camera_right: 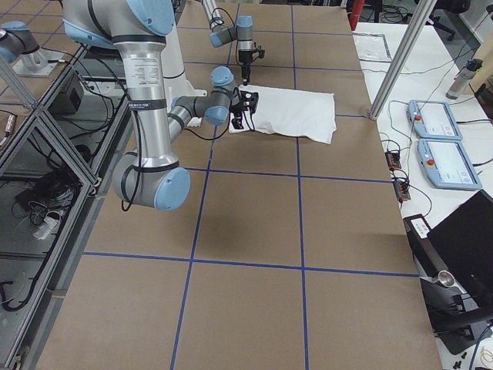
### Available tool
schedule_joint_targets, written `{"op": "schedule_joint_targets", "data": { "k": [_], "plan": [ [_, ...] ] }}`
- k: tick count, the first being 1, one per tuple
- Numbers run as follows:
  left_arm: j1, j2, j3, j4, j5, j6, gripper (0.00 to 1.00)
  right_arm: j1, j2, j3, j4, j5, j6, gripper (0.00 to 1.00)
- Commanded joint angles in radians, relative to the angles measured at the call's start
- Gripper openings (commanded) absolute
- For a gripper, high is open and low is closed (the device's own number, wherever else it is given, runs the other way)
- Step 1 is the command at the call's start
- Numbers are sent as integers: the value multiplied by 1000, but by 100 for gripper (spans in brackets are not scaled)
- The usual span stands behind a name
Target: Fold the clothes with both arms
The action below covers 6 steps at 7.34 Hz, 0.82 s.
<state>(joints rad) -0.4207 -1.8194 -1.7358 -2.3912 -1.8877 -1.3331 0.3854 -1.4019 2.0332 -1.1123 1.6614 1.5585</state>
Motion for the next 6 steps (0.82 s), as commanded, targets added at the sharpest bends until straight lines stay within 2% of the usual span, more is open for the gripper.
{"op": "schedule_joint_targets", "data": {
  "k": [1,6],
  "plan": [
    [6,-1,1,0,-1,-2,74,0,0,-1,0,0,0,100],
    [25,-9,2,0,-5,-2,71,-2,-2,-5,0,0,0,100]
  ]
}}
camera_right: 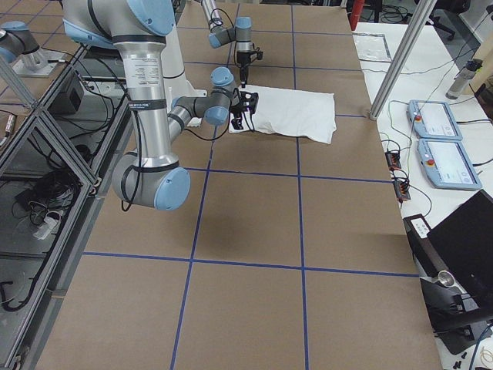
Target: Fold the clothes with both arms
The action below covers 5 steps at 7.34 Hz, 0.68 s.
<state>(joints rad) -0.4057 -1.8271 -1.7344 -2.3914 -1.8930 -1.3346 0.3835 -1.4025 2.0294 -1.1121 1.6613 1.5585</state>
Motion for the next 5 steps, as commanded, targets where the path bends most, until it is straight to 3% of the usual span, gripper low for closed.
{"op": "schedule_joint_targets", "data": {
  "k": [1,4,5],
  "plan": [
    [18,-4,1,0,0,0,71,0,-1,-2,0,0,0,100],
    [18,-4,1,1,-1,-2,45,-5,-1,-3,-3,2,0,100],
    [18,-4,-1,1,-1,-2,27,-8,-1,-6,-5,0,0,100]
  ]
}}
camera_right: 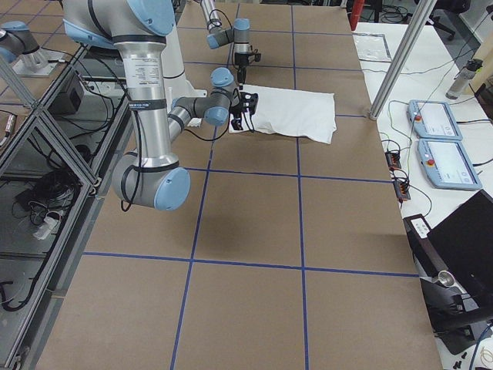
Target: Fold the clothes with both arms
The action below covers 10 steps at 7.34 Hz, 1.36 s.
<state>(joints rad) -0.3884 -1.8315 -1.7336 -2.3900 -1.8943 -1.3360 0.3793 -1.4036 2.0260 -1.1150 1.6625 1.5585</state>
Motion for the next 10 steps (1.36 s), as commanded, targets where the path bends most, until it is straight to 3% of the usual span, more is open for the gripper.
{"op": "schedule_joint_targets", "data": {
  "k": [1,3,6,8,10],
  "plan": [
    [0,1,-10,2,0,0,0,-5,0,-6,-2,-1,2,100],
    [-3,3,-20,3,0,0,0,-22,9,-4,-9,-1,160,100],
    [-3,4,-26,5,1,0,0,-92,24,14,-167,-33,534,98],
    [-3,1,-27,5,0,0,0,-167,182,-10,-396,-58,735,96],
    [-3,1,-29,5,0,0,0,-195,286,-109,-396,-124,793,96]
  ]
}}
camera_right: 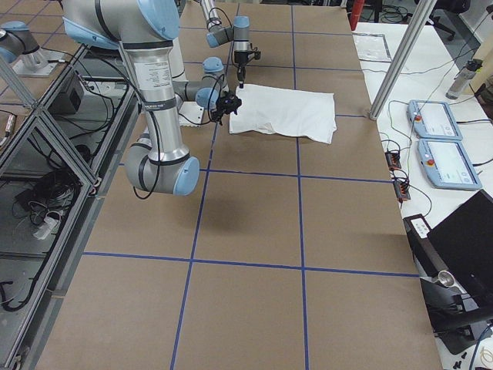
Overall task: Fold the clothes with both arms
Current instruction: 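Move the right gripper to the shirt's corner nearest the robot and grasp it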
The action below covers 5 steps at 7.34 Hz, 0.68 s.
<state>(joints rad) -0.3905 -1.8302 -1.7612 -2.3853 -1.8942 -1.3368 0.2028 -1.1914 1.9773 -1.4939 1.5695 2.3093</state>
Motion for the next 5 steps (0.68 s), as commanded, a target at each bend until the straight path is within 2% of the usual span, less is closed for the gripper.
{"op": "schedule_joint_targets", "data": {
  "k": [1,2,5],
  "plan": [
    [-1,0,-4,0,1,1,0,-19,94,-92,33,-37,48,96],
    [-2,2,-7,0,0,1,0,-20,95,-106,78,-63,51,96],
    [-4,3,-12,0,0,1,0,-25,95,-138,81,-83,56,96]
  ]
}}
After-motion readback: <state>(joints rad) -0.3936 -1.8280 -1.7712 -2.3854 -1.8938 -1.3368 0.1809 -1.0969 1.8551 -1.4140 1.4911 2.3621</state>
